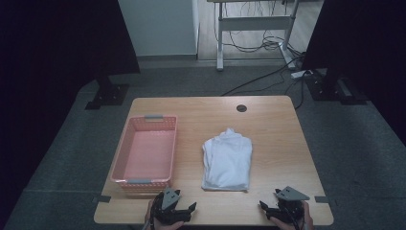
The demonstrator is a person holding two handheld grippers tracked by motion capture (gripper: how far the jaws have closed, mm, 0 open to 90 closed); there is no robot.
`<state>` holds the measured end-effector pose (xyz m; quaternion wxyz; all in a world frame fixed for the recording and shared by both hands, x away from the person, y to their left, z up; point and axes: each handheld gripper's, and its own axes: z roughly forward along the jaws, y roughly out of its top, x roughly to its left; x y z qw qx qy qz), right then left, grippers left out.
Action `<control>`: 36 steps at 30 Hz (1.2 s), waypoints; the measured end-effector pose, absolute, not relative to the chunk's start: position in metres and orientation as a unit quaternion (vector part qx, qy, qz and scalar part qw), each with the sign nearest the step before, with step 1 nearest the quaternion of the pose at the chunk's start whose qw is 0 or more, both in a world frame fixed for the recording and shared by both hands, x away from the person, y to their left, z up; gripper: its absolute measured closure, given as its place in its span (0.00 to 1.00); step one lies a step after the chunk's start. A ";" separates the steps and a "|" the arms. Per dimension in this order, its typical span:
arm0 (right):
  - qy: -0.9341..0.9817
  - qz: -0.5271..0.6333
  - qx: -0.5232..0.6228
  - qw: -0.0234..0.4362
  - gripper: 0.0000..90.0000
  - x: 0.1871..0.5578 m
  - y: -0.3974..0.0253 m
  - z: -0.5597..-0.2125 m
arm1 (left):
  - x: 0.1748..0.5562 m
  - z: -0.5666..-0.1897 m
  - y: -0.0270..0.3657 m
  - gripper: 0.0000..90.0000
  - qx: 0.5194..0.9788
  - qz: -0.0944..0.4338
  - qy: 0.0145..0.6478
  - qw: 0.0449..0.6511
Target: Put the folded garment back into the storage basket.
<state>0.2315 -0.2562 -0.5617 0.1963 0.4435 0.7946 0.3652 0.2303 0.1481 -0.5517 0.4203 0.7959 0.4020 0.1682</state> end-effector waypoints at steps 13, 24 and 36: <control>0.798 0.367 0.437 0.194 0.21 0.233 -0.256 -0.562 | 0.229 -0.551 0.148 0.22 0.798 0.167 0.401 0.418; 0.801 0.369 0.431 0.192 0.20 0.235 -0.257 -0.562 | 0.228 -0.547 0.151 0.23 0.793 0.171 0.402 0.424; 0.802 0.369 0.430 0.192 0.20 0.235 -0.257 -0.562 | 0.227 -0.546 0.150 0.24 0.790 0.175 0.403 0.427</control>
